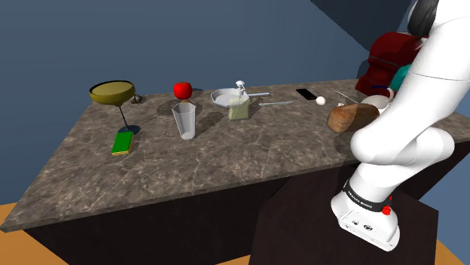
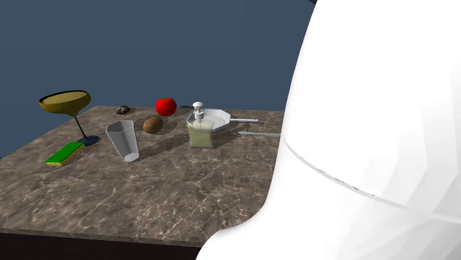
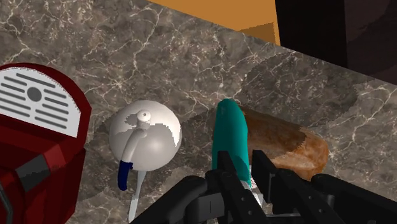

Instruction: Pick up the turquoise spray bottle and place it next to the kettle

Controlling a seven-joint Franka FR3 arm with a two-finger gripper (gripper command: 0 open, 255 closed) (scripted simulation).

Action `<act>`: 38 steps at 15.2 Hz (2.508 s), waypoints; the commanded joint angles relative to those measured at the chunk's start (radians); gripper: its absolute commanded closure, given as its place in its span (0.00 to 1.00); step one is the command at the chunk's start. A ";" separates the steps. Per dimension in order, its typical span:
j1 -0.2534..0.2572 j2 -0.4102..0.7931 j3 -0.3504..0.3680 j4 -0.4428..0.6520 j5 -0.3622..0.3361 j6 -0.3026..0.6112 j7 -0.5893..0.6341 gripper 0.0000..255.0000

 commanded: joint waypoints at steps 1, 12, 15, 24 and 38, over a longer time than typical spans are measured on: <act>0.011 -0.019 0.003 -0.045 -0.016 0.034 0.007 1.00; 0.035 -0.067 0.013 -0.236 -0.054 0.195 0.024 1.00; 0.037 -0.072 0.014 -0.280 -0.057 0.236 0.024 1.00; 0.038 -0.068 0.016 -0.397 -0.050 0.356 0.015 1.00; 0.027 -0.009 0.019 -0.539 0.011 0.532 -0.033 1.00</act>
